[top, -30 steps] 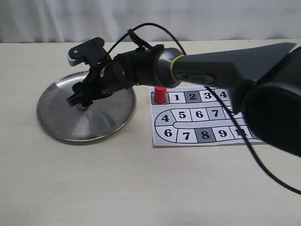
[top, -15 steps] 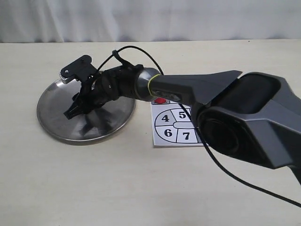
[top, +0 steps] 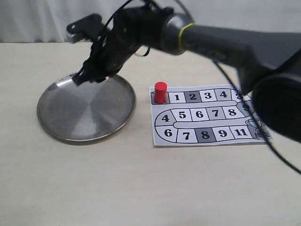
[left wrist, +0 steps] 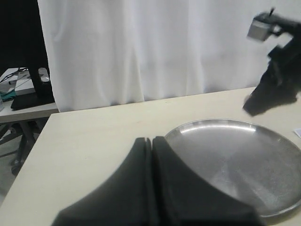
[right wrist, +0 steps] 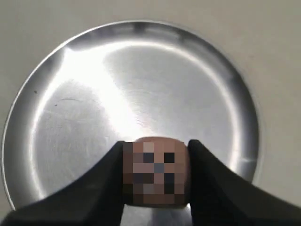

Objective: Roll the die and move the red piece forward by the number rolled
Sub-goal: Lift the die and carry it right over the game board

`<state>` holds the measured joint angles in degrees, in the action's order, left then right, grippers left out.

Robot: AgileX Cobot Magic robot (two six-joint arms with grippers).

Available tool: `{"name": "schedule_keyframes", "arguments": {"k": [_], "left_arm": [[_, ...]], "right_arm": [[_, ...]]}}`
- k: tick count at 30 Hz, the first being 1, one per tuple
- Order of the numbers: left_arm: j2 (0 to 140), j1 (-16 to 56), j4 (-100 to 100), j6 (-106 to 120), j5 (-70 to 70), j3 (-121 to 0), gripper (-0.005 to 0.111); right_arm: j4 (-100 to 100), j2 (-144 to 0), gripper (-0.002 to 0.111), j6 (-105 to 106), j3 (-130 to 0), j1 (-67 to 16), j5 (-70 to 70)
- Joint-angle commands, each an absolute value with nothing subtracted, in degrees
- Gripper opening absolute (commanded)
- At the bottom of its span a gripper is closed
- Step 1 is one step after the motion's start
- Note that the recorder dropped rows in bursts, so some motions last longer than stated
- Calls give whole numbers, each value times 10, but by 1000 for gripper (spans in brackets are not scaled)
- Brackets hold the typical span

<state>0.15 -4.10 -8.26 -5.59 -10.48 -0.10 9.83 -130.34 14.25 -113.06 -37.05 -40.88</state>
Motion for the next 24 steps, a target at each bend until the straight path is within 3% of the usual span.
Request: {"name": "schedule_keyframes", "arguments": {"k": [1,11,19,22,24], "left_arm": [[0,-43,-82,-56,-99,0,0],[0,-43,-82,-56,-99,0,0],[0,-43,-82,-56,-99,0,0],[0,-43,-82,-56,-99,0,0],[0,-43,-82,-56,-99,0,0]], "right_arm": [[94,-1215,4,131,-1053,-319,-435],[89,-1116,4,132,-760,-227,-313],[31,-1145,5,126,-737,-225,-291],[0,-1153,16,90,-738,-225,-275],[-10,-1156,31,61,-738,-225,-265]]}}
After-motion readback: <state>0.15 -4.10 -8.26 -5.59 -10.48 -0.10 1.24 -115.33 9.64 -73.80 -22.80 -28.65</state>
